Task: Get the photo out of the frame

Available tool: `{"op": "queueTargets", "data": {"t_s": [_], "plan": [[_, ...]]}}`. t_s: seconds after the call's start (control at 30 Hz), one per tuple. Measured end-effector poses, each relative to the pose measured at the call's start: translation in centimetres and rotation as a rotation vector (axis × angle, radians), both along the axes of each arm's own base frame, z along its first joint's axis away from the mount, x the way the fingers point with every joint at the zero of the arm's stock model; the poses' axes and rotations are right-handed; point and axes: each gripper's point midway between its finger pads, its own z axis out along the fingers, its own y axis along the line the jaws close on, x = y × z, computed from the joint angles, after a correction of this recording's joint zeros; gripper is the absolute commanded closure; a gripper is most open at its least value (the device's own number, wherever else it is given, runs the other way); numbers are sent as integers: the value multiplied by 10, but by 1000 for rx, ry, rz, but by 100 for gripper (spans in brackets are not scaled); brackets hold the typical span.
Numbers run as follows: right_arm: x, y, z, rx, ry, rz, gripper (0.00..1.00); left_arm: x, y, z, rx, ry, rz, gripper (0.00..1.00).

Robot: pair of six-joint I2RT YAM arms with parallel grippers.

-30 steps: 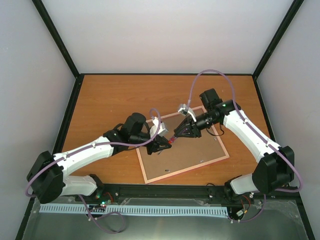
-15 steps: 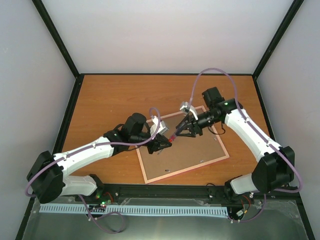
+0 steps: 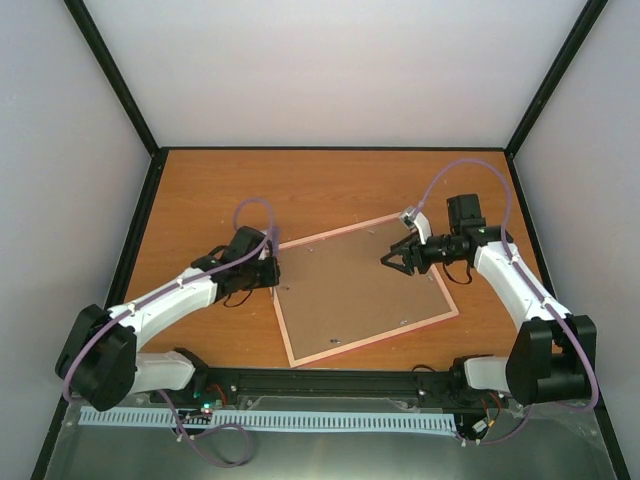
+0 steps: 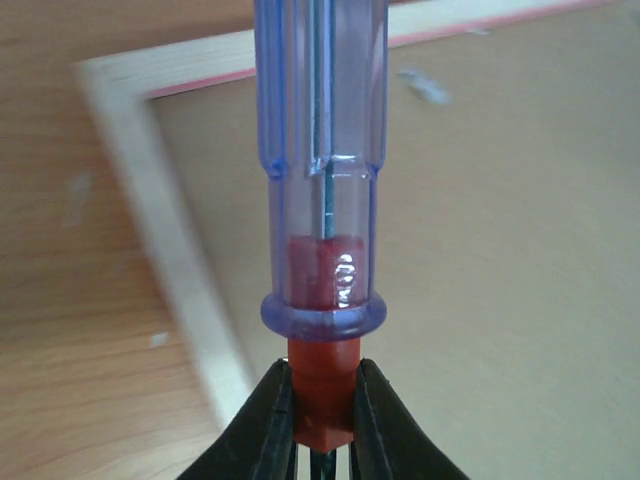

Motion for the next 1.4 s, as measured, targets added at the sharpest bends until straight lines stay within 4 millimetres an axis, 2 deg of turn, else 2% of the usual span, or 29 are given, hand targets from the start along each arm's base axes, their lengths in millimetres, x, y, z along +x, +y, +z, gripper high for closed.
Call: {"op": "queueTargets", "data": {"t_s": [0.07, 0.3, 0.47, 0.7, 0.87, 1.23, 1.3, 1.4], "plan": [[0, -1, -5, -10, 4, -2, 40, 3, 23, -9, 41, 43, 122, 96], [-1, 4, 6, 36, -47, 40, 42, 2, 80, -33, 64, 132, 401, 91], [-3, 6, 8, 49, -60, 59, 43, -5, 108, -48, 88, 190, 508, 87], [-5, 7, 8, 56, -63, 70, 43, -6, 122, -53, 128, 188, 570, 79], [-5, 7, 8, 58, -60, 73, 44, -9, 128, -64, 166, 218, 596, 78], [-6, 8, 6, 69, -50, 86, 45, -12, 132, -69, 183, 227, 613, 78], [-6, 8, 6, 69, -52, 87, 46, -12, 131, -69, 179, 228, 611, 73], [-7, 8, 6, 66, -52, 89, 48, -10, 124, -61, 134, 212, 580, 56]]}}
